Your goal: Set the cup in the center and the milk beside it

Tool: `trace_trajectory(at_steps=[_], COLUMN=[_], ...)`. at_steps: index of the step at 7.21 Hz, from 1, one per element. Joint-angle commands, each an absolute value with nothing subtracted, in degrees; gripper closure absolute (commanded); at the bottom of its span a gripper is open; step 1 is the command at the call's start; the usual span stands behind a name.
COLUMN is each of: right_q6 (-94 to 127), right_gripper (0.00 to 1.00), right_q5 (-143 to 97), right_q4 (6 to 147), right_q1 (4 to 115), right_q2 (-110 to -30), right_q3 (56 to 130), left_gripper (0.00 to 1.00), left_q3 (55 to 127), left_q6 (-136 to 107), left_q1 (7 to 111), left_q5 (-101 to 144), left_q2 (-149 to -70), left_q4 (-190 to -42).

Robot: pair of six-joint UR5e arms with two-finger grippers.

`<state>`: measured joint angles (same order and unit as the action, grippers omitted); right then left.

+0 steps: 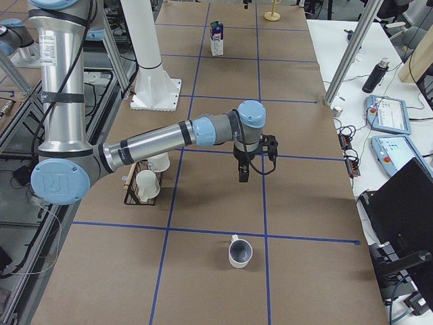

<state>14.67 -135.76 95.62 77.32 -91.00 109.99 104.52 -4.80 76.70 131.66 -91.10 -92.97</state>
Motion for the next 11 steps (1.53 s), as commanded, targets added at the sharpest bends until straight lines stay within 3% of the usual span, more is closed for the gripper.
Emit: trace_trajectory(at_steps=[1, 3, 7, 10, 11], right_q6=[14.3, 14.8, -3.2, -11.7, -11.3], right_gripper=[0.00, 0.00, 0.01, 0.03, 0.03], right_q5=[-135.8, -135.3, -135.8, -134.1, -130.8], right_q4=[93.0, 91.8, 91.5, 90.4, 84.3], right_q1=[77.3, 77.3, 86.3, 92.2, 92.2], right_q2=[-91.0, -91.4, -90.7, -86.0, -85.0], right_q3=[110.6, 108.8, 96.8, 81.5, 75.3], left_gripper=[0.02, 0.02, 0.02, 0.02, 0.02], left_q3=[103.5, 103.2, 103.1, 103.0, 102.9], left_q6=[-4.7, -4.8, -7.1, -8.3, -8.4], left_q1=[76.6, 76.6, 76.6, 76.6, 76.6], left_q5=[131.7, 131.7, 131.8, 131.8, 131.7], left_q2=[-91.4, -91.4, -91.6, -91.7, -92.1], left_q4=[-93.2, -93.2, -92.9, -92.9, -92.9])
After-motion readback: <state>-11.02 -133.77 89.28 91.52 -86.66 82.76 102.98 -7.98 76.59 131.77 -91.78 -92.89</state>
